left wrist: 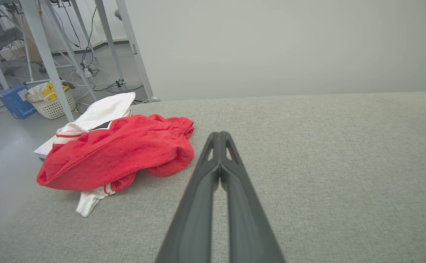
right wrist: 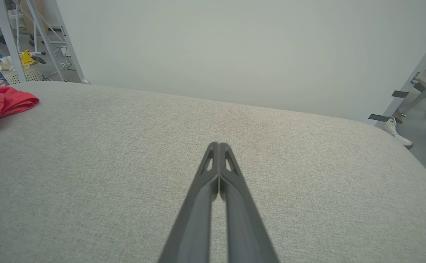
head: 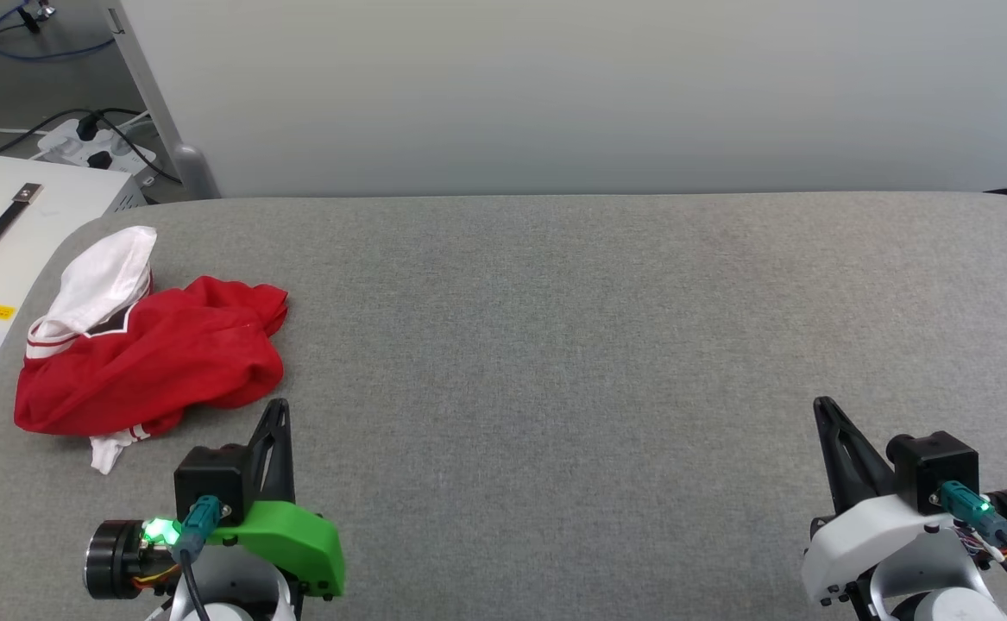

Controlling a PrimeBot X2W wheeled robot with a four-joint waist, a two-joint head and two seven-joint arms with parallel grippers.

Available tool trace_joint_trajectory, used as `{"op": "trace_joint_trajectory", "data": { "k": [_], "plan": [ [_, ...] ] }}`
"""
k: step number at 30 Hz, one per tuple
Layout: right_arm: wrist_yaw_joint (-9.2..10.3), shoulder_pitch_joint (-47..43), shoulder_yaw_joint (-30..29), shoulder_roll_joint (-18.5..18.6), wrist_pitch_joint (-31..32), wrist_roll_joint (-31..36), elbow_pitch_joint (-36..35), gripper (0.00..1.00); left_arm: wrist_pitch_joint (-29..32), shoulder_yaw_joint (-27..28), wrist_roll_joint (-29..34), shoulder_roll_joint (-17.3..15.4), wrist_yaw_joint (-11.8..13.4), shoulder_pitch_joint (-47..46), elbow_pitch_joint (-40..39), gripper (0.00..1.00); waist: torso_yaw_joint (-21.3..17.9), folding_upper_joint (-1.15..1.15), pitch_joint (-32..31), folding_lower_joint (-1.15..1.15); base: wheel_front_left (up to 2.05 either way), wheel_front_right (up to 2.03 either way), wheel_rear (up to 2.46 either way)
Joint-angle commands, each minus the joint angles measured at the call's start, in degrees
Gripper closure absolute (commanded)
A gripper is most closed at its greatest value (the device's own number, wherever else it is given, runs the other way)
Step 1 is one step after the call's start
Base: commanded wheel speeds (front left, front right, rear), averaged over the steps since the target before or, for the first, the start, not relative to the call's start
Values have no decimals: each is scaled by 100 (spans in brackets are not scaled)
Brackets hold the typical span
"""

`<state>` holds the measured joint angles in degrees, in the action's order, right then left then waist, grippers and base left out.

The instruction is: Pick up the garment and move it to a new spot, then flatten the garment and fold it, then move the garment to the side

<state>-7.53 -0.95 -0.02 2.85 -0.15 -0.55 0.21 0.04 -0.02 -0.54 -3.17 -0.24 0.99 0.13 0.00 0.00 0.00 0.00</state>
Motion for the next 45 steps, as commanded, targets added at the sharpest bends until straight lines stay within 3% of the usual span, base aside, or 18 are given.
{"op": "trace_joint_trajectory", "data": {
  "k": [1,11,12,45],
  "plan": [
    [4,95,2,3,15,55,-21,100,-4,2,54,29,24,-99,-13,100,0,0,0,0,0,0,0],
    [4,95,2,3,15,55,-21,100,-4,2,54,29,24,-99,-13,100,0,0,0,0,0,0,0],
    [0,0,-1,-1,0,0,0,0,0,0,0,0,0,1,0,0,0,0,0,0,0,0,0],
    [1,-84,-158,0,-337,-369,-238,0,-341,-86,-149,5,148,0,-55,0,4,0,26,0,0,0,0]
  ]
}}
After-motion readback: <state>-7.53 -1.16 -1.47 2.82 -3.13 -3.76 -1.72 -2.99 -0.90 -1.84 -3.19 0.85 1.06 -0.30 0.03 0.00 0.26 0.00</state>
